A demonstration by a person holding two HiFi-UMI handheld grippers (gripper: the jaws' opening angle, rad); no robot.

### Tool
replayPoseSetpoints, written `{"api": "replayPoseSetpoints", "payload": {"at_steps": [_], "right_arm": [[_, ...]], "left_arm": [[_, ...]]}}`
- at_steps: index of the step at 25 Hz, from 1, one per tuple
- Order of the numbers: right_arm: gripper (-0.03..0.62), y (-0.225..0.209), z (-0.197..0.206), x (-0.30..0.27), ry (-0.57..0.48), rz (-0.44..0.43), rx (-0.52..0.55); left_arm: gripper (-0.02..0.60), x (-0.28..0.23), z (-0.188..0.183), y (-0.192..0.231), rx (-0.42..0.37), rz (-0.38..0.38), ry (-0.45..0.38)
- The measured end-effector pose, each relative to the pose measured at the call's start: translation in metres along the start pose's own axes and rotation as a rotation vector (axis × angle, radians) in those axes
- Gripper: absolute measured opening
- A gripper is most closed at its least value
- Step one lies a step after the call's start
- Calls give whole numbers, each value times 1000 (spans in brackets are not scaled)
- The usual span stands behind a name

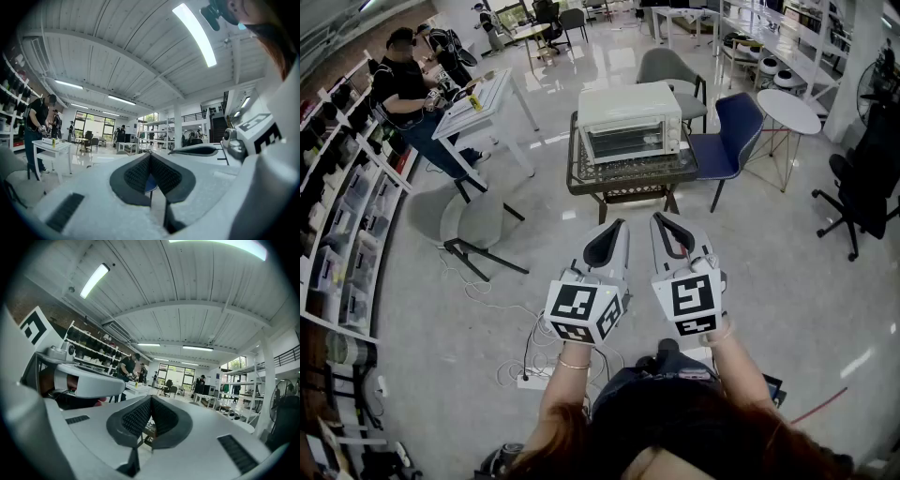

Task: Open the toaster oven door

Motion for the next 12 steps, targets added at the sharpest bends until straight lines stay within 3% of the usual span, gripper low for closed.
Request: {"api": "replayPoseSetpoints", "payload": {"at_steps": [12], "right_arm": [[-8, -61, 21, -16, 30, 9, -49]], "left_arm": [[12, -67, 19, -17, 86, 16, 40]]}}
Point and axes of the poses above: the fingertips, and each gripper's own axes: x backward along the fingers, y to its left, z out of its underside, the point moved 6 cm from there along x, backward along the fingers, and after that the axes turned 6 degrees about -x, right-handed, at the moved point
